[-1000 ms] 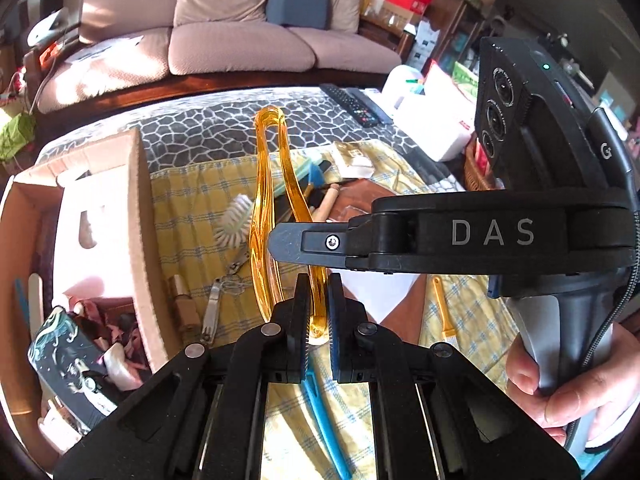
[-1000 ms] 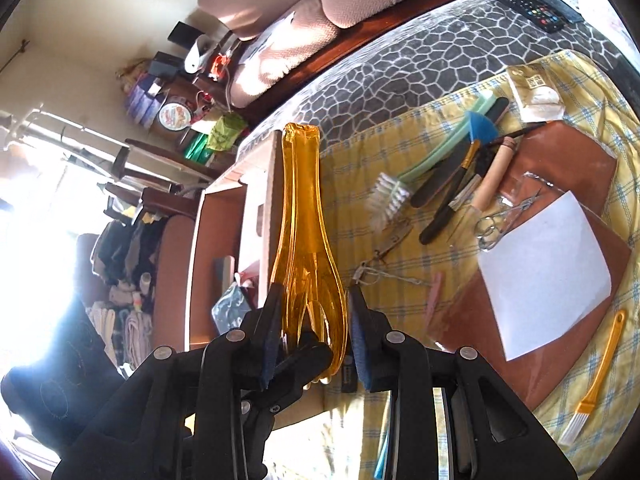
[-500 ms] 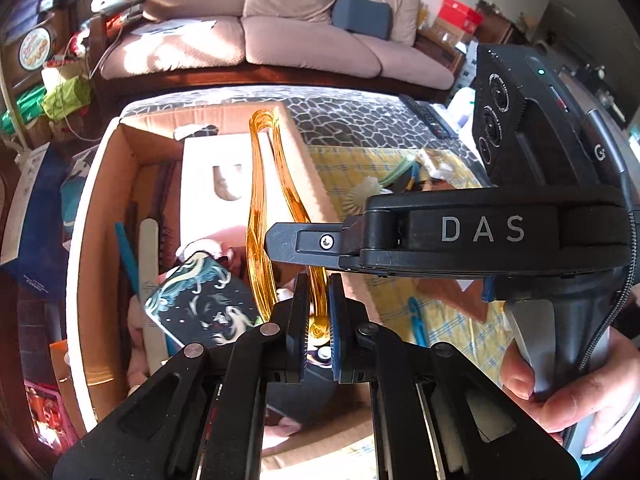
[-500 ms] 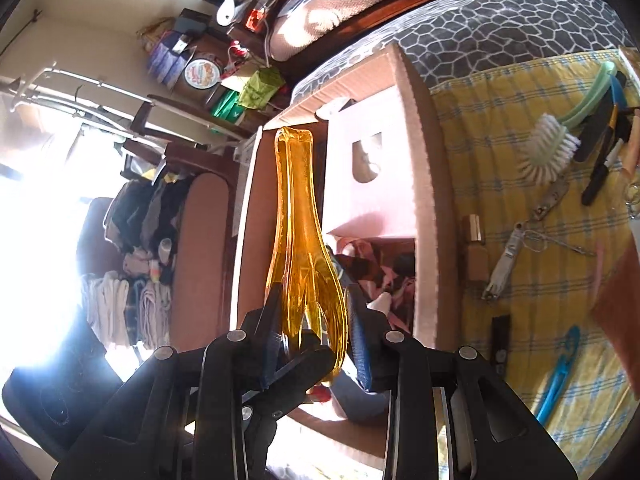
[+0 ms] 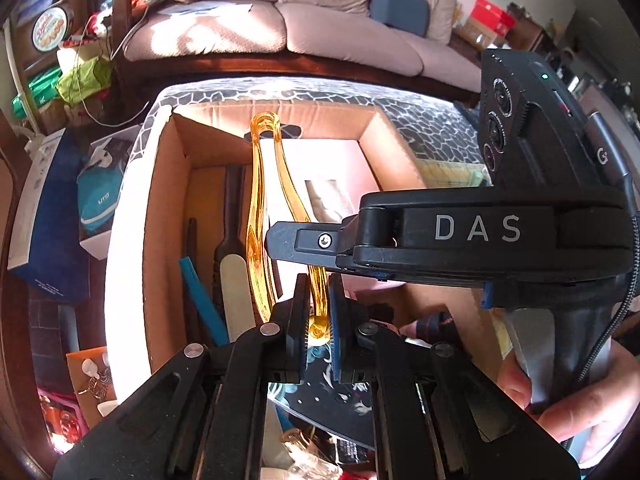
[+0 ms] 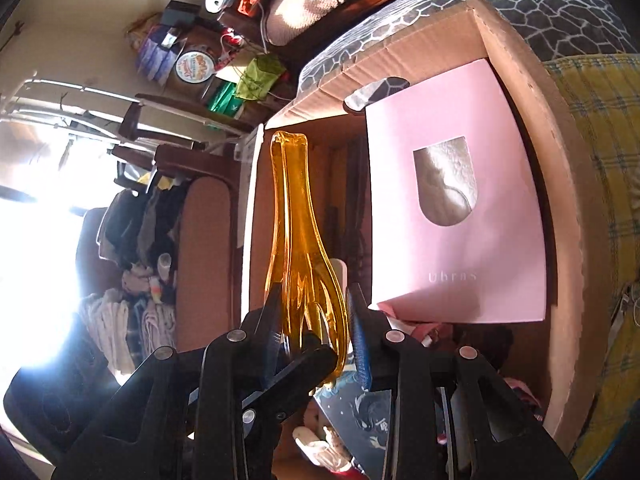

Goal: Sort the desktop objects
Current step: 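Lift the orange tongs with the left gripper and carry them into the cardboard box, then open the left gripper to drop the orange tongs into the box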

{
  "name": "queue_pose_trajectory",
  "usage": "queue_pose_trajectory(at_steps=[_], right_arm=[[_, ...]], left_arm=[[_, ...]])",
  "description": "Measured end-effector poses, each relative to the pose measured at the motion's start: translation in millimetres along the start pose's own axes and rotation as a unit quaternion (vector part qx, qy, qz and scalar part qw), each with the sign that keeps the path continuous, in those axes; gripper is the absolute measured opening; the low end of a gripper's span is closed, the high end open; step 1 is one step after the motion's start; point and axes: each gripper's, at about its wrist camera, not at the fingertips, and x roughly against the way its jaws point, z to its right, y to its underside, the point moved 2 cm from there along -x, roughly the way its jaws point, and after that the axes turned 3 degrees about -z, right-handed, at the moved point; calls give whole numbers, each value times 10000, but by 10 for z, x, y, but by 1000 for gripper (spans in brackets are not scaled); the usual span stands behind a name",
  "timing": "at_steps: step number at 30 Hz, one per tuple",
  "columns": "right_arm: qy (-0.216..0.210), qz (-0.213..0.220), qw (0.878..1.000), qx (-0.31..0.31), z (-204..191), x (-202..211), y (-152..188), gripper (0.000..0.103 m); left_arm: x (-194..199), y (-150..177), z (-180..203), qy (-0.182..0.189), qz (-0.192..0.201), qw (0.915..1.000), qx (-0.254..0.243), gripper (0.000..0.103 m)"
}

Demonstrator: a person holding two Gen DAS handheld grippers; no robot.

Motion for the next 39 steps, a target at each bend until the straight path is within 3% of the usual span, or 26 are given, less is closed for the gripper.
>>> queue_pose_trajectory(at_steps=[11,23,36,39], right_arm=[[246,-147,9996,19,78,-381,-238,30],[331,-167,9993,-51,38,-522,-308,33],[645,93,9973,352,-214,-106,-185,38],[812,119,9953,508,-274,-4,-92,44]], left_arm=[[-314,-144,-322,25,-364,9984,428,8],[-232,-167,-427,-186,-273,9976,613,9],[112,-19,-403,-198,-180,9972,697,12],[194,42,-360,-154,-154,9971,729,24]])
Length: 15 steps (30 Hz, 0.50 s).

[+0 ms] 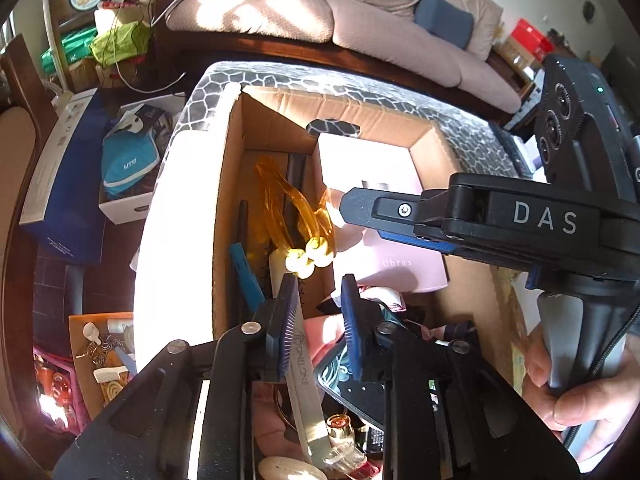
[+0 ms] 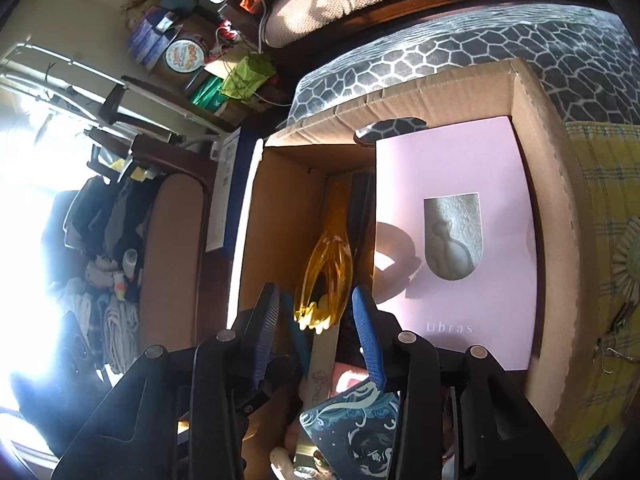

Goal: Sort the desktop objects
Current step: 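Open the left gripper to drop the orange tongs into the box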

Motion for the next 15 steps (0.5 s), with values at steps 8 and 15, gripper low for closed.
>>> queue_pose_trajectory(at_steps=[8,15], right_arm=[[741,79,9960,497,21,298,279,58],[1061,151,9924,605,152,576,521,74]], left_arm=[[203,184,177,1,37,10000,-16,48],[358,318,360,-55,118,9999,-75,60]])
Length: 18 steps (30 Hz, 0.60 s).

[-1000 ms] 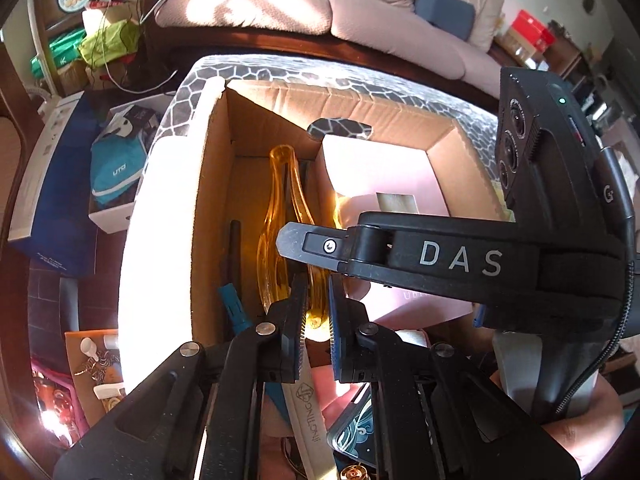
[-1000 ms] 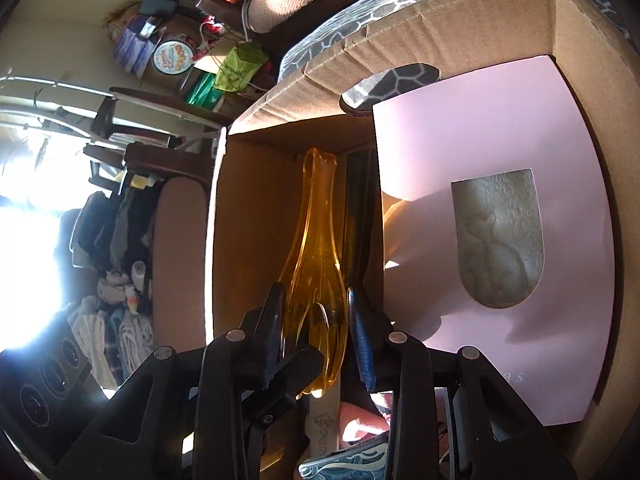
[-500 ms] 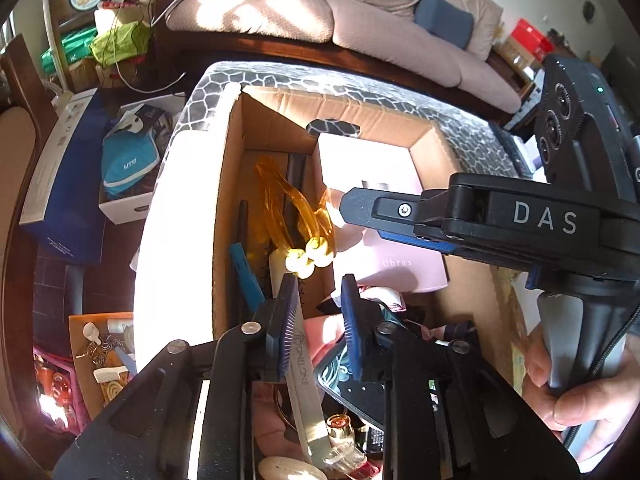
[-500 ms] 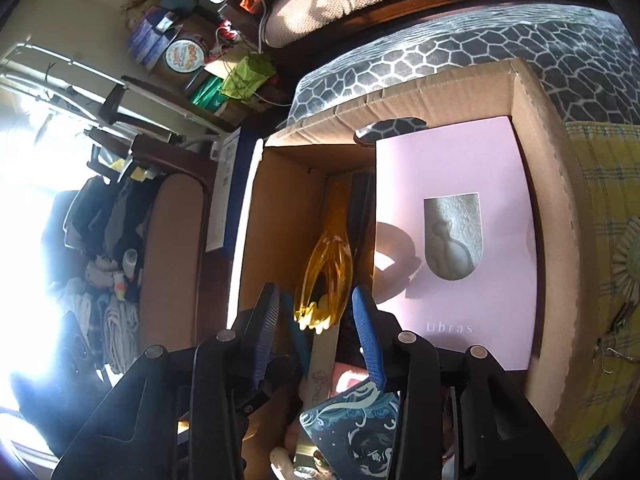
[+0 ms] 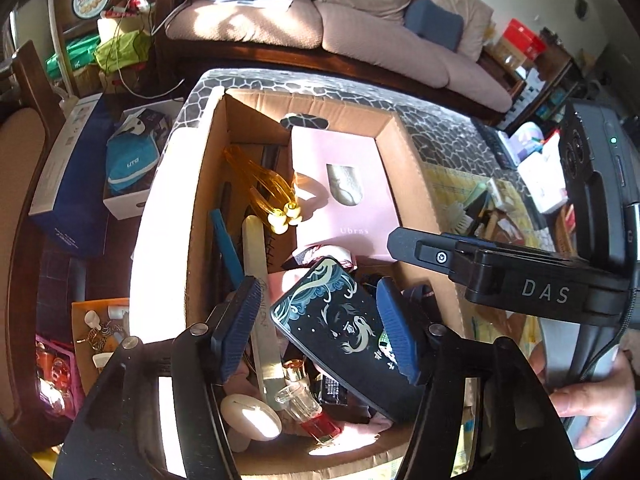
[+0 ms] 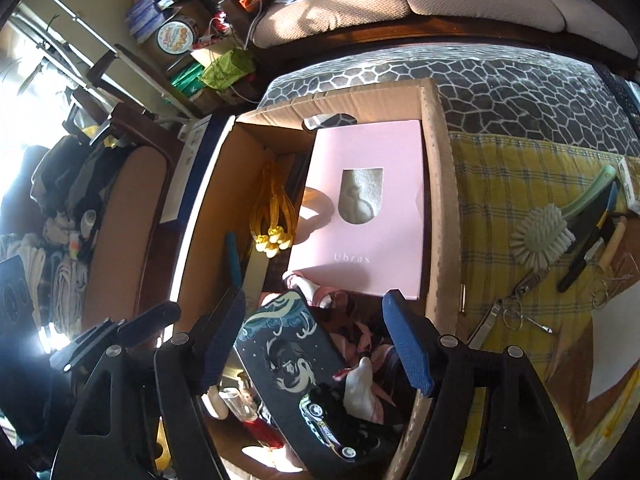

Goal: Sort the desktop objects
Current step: 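Open the left gripper to drop the orange tongs into the box, then move both grippers out of the box toward the items on the cloth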

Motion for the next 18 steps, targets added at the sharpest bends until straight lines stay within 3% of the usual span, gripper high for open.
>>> queue_pose_trajectory(at_steps=[2,9,11,18], right_arm=[[84,0,10000,33,42,65,64,76],[655,138,9973,297,179,309,261,83],[891,181,9949,433,225,371,314,86],[1134,230,9925,396,425,565,505,89]], left_arm=[[37,39,50,-47,45,10000,-26,68],[184,151,225,-373,233,9987,-248,73],[245,184,283,-453,336,9979,-315,84],[340,253,480,-518,415,9967,-476,85]])
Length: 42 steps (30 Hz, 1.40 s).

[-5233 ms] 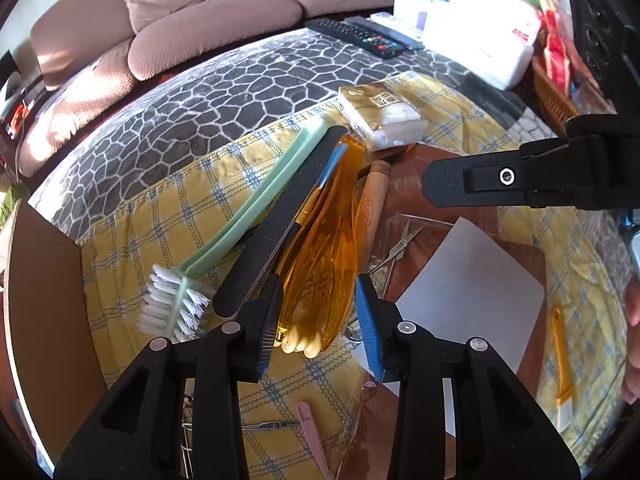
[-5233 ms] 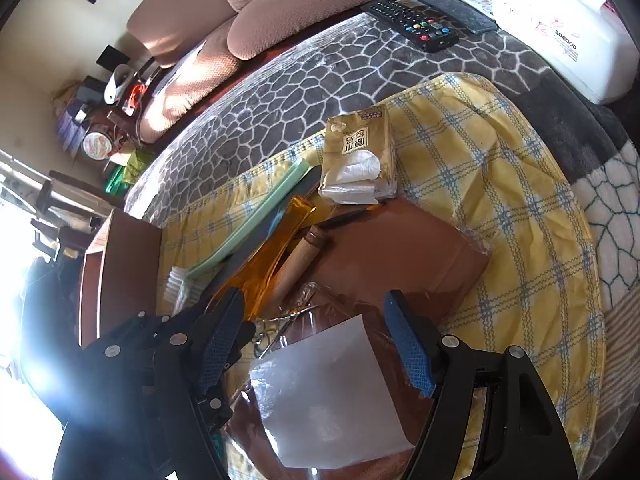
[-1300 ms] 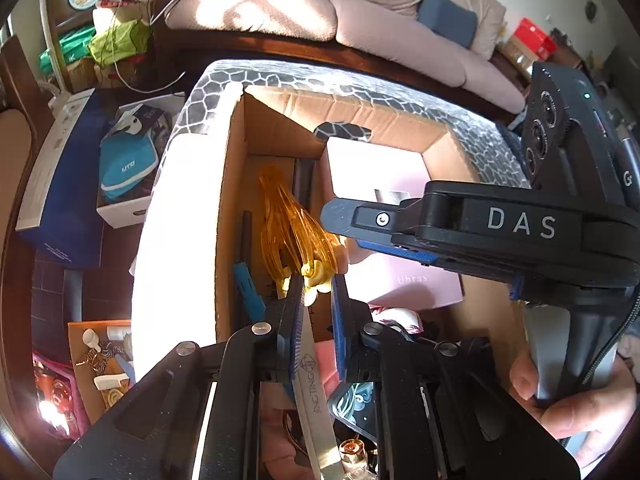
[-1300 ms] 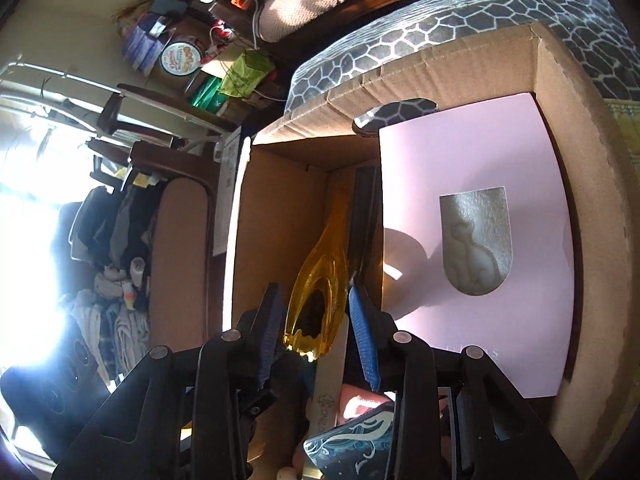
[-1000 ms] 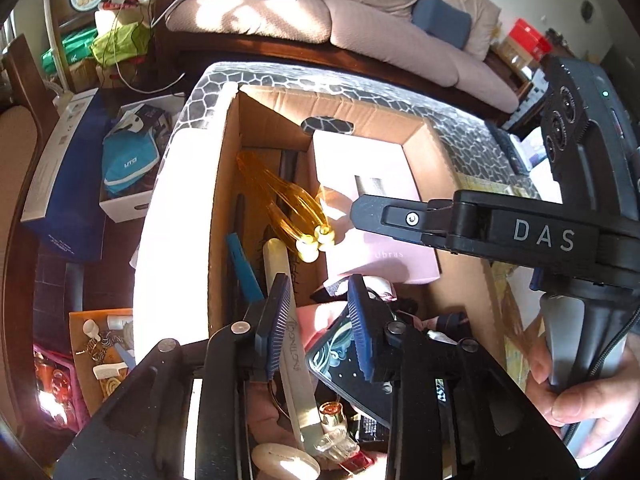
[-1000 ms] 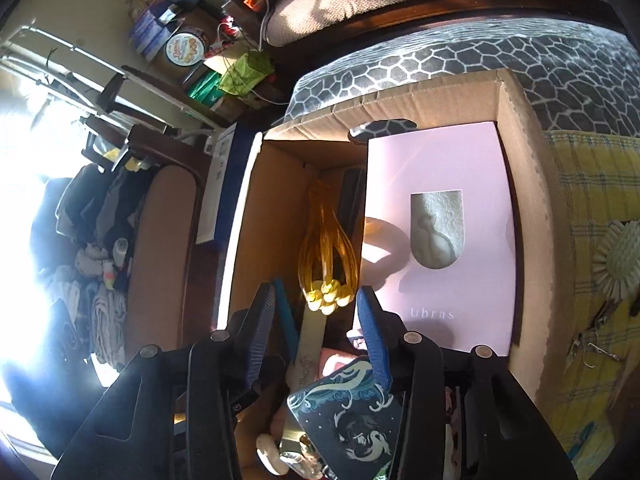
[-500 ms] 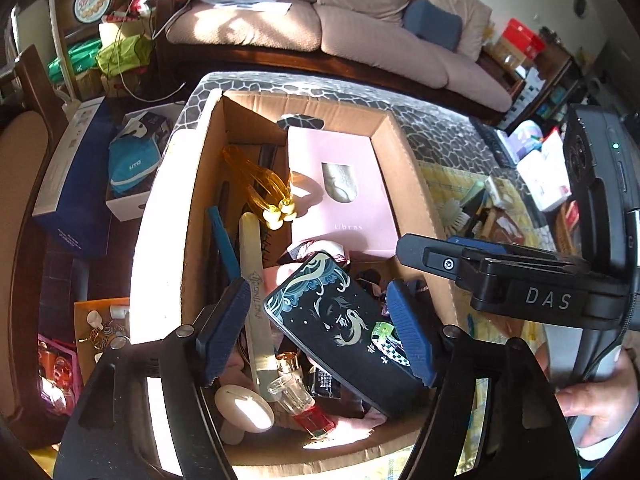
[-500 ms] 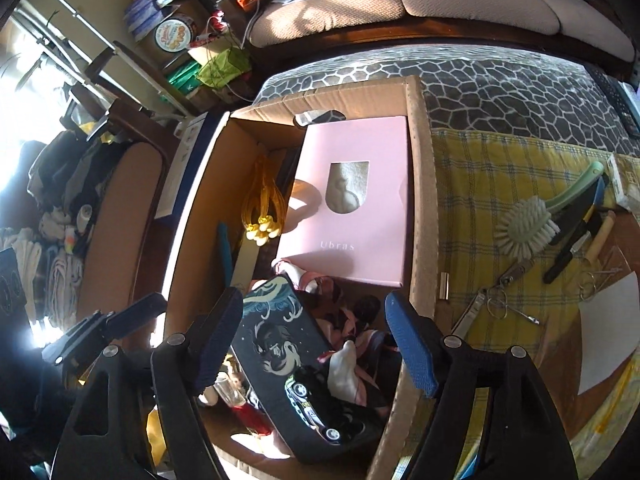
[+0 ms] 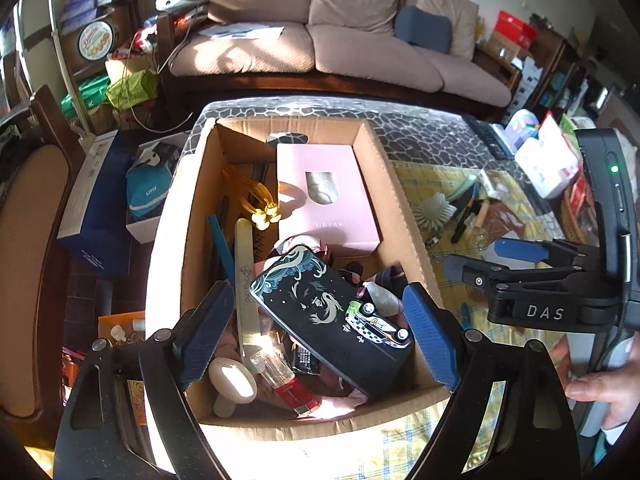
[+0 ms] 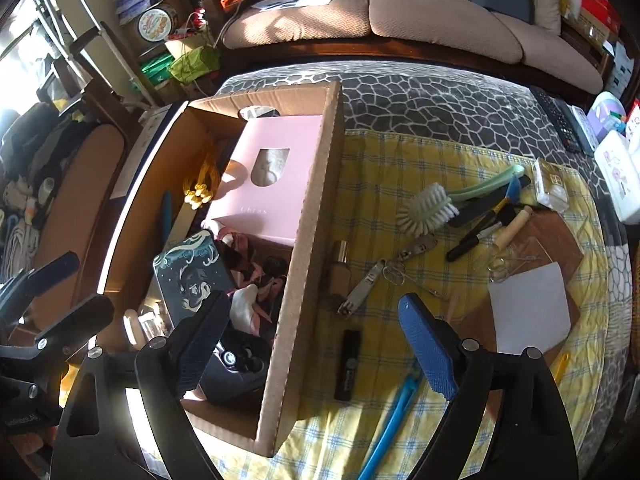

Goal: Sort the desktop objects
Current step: 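Move both grippers out of the box toward the items on the cloth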

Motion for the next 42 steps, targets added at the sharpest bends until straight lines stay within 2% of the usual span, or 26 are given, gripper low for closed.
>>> queue_pose_trajectory(at_steps=[4,14,22,30,36,38,42], right_arm=[[115,109,9999,3,58,120,98,99],[470,303,9979,317,154,366,375,99],[442,339,9981,260,384,517,535,99],[438,385,9983,27,848,658,633,99],[156,355,9990,-201,1065,585,720,99],[57,294,9994,-195,1051,501,753,97],[-170,152,9997,-112,928,286,808,83]], left_arm=[[37,59,136,2,3,10000,-93,85],[95,228,514,87,10,9996,-251,85],[139,296,761,210,21,9990,-382,85],[141,279,924,272,77,9981,-546,85],[79,301,972,385,46,9979,-517,85],[69,314,978,431,44,9978,-508,85],[85,314,929,484,85,9976,-484,85]])
